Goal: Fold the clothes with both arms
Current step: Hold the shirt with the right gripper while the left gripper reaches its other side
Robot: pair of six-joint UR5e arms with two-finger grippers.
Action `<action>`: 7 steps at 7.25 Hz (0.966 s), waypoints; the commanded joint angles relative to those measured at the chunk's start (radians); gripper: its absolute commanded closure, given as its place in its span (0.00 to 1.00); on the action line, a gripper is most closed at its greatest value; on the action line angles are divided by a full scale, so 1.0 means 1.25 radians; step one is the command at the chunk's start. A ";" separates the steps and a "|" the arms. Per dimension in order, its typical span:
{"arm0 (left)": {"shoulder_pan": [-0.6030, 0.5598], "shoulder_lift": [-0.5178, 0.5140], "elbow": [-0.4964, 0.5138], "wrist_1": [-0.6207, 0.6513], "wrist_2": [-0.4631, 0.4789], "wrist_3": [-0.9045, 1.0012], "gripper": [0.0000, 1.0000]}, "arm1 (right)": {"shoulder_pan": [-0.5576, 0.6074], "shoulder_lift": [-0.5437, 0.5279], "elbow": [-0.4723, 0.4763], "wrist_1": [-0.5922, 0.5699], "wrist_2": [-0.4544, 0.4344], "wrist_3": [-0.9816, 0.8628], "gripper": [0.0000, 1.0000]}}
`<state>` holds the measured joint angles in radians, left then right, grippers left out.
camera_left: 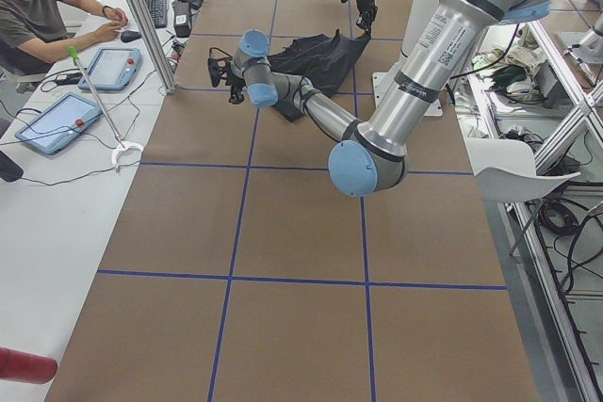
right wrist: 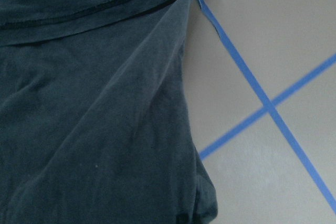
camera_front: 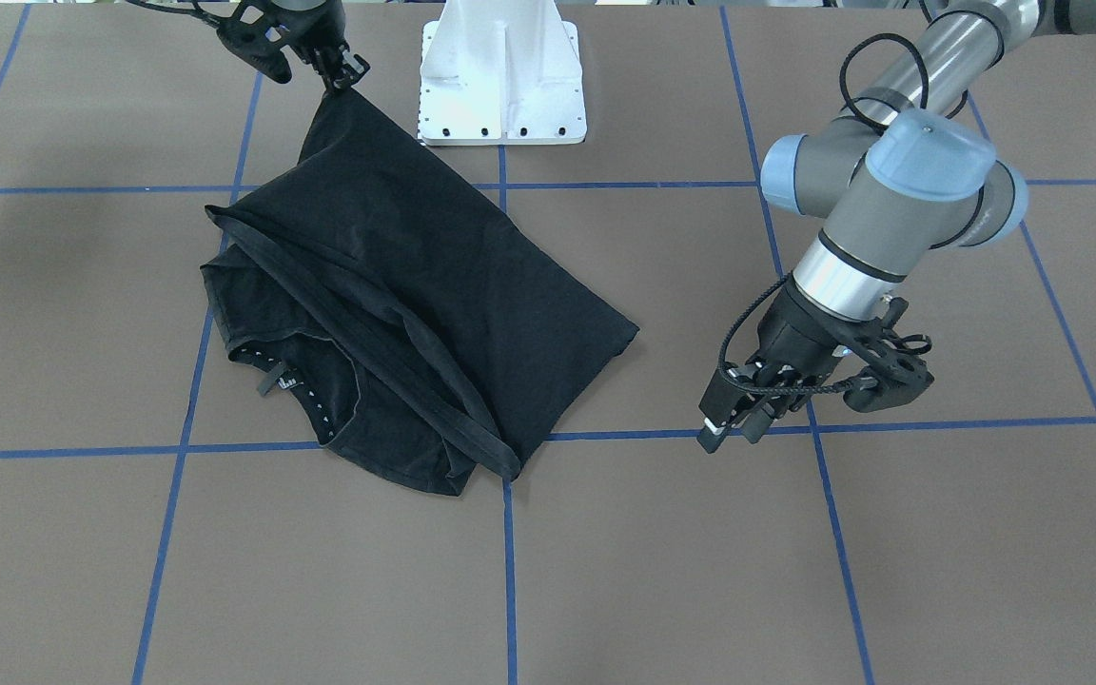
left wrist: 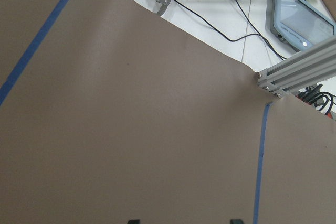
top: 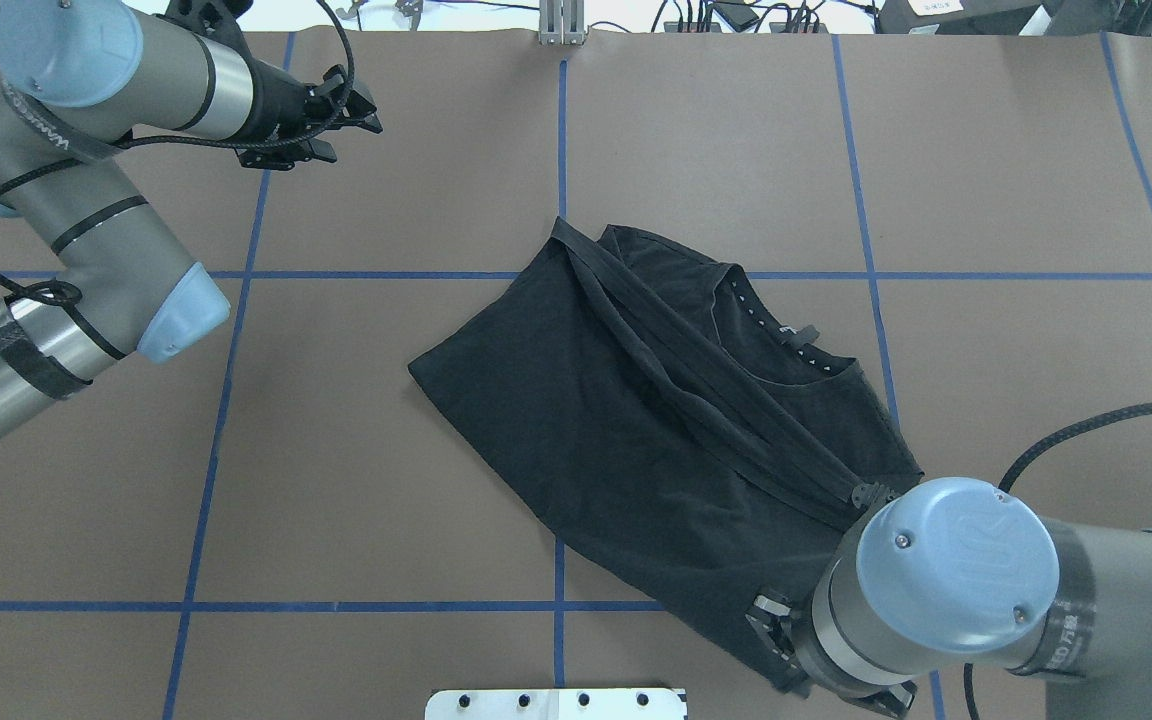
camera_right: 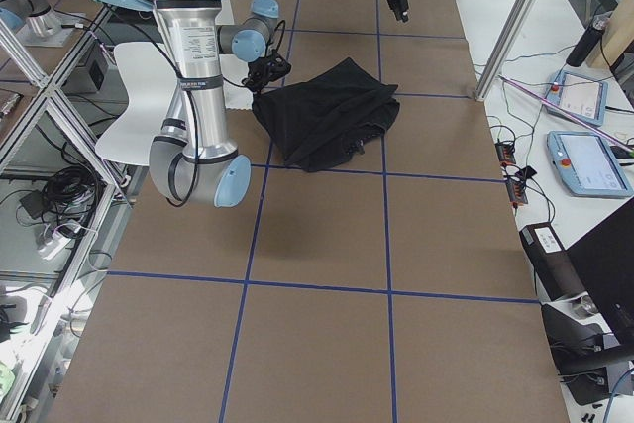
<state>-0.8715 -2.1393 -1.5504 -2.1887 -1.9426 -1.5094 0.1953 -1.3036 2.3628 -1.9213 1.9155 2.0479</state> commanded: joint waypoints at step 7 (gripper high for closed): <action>0.284 0.085 -0.111 0.178 0.135 -0.032 0.36 | 0.244 0.046 0.017 -0.001 -0.012 -0.115 0.00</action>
<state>-0.5426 -2.0295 -1.6961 -1.9666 -1.7750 -1.5443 0.4694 -1.2691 2.4200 -1.9269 1.9030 1.9115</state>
